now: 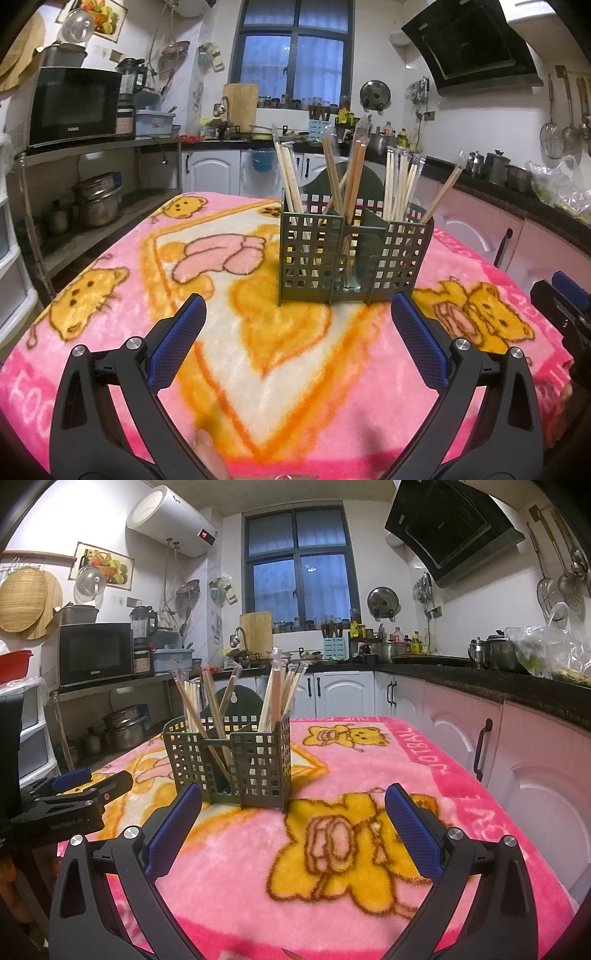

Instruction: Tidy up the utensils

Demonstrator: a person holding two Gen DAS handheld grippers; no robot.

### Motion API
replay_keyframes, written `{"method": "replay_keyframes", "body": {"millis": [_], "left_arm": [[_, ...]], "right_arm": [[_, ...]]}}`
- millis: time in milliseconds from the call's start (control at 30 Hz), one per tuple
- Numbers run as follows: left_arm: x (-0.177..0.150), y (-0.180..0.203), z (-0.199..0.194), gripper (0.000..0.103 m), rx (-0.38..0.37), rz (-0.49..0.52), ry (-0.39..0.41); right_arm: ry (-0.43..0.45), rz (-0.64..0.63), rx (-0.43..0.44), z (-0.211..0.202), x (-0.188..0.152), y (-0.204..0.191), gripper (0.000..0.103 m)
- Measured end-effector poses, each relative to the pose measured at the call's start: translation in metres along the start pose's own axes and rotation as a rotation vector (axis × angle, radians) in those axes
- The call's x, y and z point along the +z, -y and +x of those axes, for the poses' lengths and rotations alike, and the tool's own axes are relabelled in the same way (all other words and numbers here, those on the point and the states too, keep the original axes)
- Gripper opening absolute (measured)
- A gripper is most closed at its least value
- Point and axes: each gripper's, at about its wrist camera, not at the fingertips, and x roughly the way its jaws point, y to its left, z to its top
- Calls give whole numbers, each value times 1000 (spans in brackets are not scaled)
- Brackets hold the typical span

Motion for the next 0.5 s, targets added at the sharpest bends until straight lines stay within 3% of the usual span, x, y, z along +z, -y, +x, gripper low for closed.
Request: {"method": "replay_keyframes", "body": {"millis": [333, 467, 500], "left_arm": [[2, -1, -1, 92, -2, -9, 3], [13, -15, 2, 92, -11, -29, -51], [22, -26, 7, 92, -6, -36, -83]], "right_arm": [[-1, 4, 2, 0, 0, 1, 96], [-75, 36, -9, 9, 7, 18, 96], [-132, 30, -36, 17, 11, 27, 96]]}}
